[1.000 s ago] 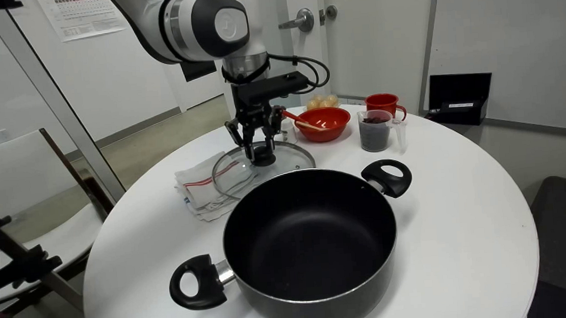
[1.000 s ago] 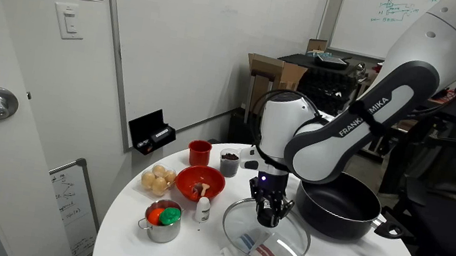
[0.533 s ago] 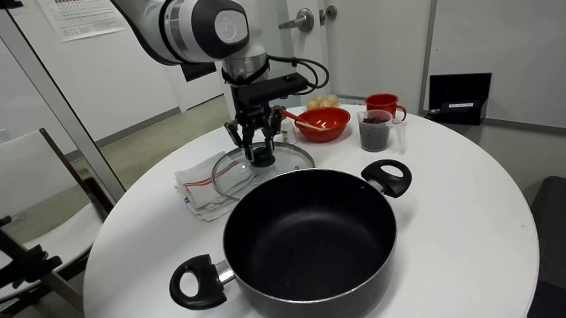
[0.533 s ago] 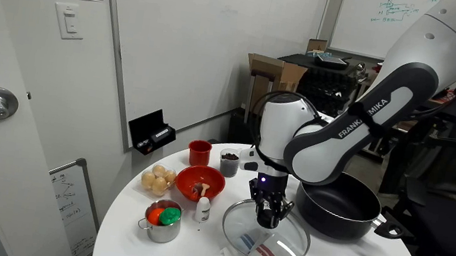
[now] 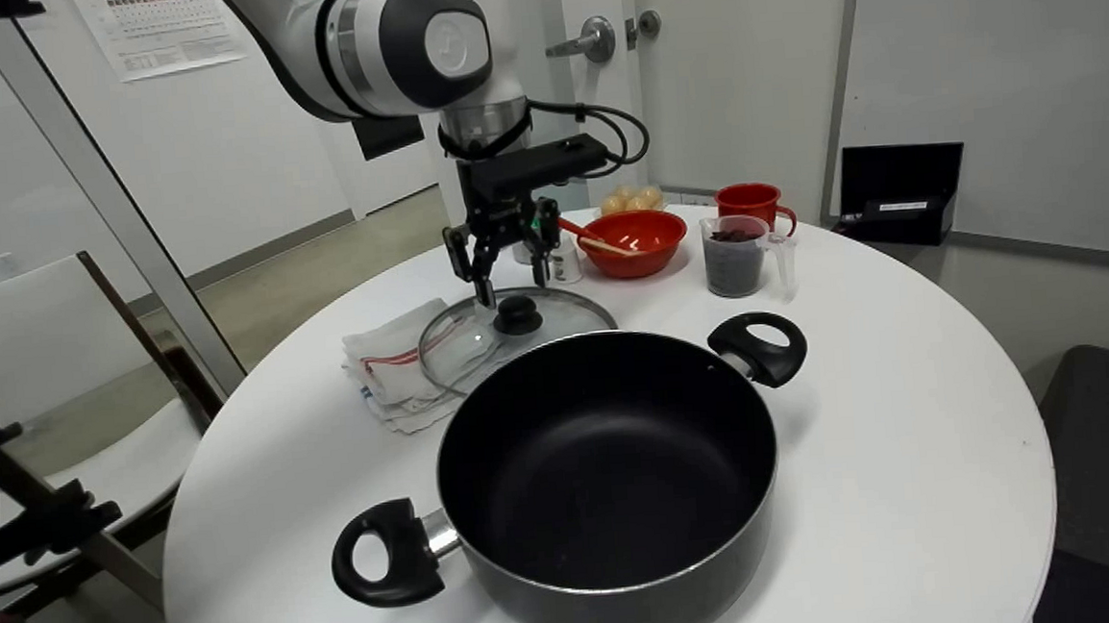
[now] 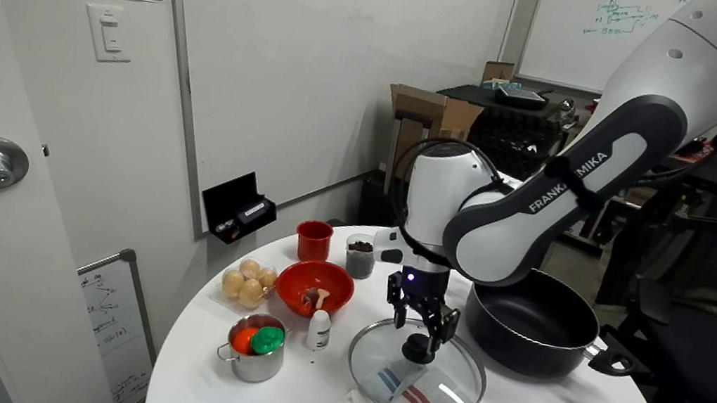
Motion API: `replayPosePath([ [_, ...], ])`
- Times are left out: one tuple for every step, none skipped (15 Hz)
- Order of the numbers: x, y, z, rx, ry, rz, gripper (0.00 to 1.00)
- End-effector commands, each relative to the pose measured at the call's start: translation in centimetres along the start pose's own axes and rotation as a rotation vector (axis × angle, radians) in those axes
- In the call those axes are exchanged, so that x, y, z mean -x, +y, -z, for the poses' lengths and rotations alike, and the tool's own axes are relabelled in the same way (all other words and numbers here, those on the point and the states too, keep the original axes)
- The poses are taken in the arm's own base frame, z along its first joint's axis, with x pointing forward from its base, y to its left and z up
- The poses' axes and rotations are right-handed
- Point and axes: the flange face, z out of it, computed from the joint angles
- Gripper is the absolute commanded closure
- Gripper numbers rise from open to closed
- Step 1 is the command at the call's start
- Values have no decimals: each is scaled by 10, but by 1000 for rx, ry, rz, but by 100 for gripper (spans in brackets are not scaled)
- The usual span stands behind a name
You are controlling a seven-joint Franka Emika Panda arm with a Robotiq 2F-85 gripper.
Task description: Put the lid on the table
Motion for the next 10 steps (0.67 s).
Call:
replayPosePath([
  [-1, 9, 11, 14, -7, 21, 0],
  [0, 10, 13, 19, -5, 19, 0],
  [0, 11, 14, 23, -4, 19, 0],
  [0, 12, 16, 28, -2, 17, 0],
  [0, 13, 18, 30, -2, 17, 0],
  [0, 13, 19, 33, 0, 17, 0],
  [0, 14, 20, 35, 0, 17, 0],
  [0, 14, 22, 37, 0, 18, 0],
  [0, 15, 23, 38, 0, 19, 0],
  [0, 15, 25, 40, 4, 20, 0],
])
